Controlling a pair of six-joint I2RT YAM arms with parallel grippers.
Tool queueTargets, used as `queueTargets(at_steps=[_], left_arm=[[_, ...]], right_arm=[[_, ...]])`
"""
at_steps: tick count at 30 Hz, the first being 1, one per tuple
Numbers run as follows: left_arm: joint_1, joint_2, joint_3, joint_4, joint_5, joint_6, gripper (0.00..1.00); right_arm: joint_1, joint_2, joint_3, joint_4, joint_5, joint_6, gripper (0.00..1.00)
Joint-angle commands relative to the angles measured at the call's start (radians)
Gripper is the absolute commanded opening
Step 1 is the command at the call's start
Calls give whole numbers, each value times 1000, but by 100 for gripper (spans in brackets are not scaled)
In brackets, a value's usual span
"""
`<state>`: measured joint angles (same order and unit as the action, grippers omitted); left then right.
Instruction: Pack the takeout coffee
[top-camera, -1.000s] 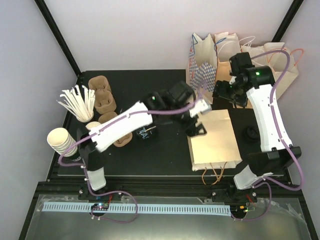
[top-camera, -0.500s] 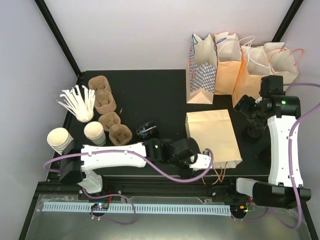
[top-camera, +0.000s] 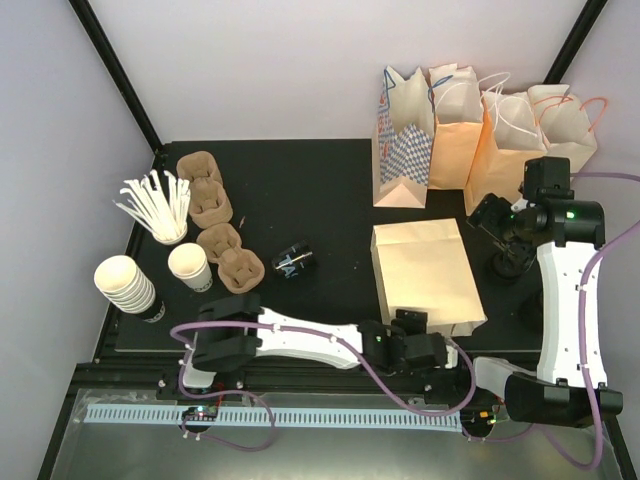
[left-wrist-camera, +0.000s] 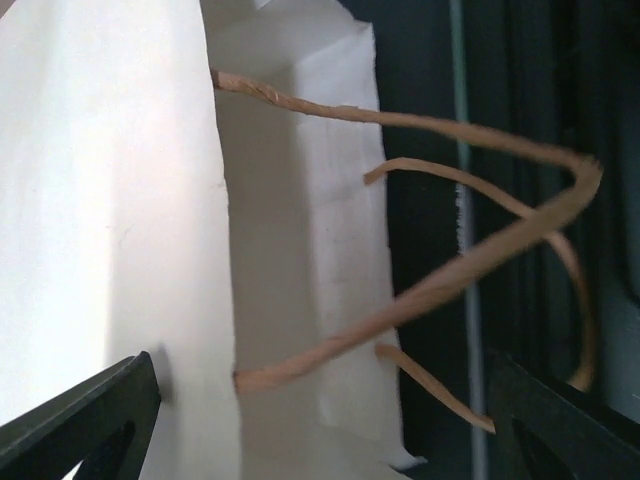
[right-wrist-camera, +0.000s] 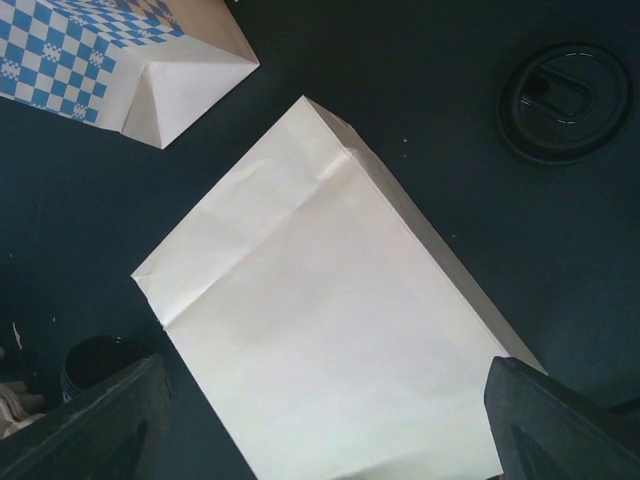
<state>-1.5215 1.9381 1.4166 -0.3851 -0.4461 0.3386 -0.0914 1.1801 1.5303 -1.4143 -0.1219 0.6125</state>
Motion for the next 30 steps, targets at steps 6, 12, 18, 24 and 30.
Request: queueTargets(at_steps=[6,12,18,24,30], left_arm=[[21,149,231,-20,-369,-79,35],[47,54,225,-51,-366,-123,2],[109,-61,263,-207,-288,-230,2],[211,-133,398,-294,-87,-302,2],[481,-37,691,-571,356,-638,2]], right_arm=[[-4,-27,32,8,-29,-1,88],[-5,-15,40,2,-1,-21,88],[-4,25,156,-55,168,-14,87],[-4,17,247,-56,249,-23,87],[-5,-36,152,-17,221,-16,87]])
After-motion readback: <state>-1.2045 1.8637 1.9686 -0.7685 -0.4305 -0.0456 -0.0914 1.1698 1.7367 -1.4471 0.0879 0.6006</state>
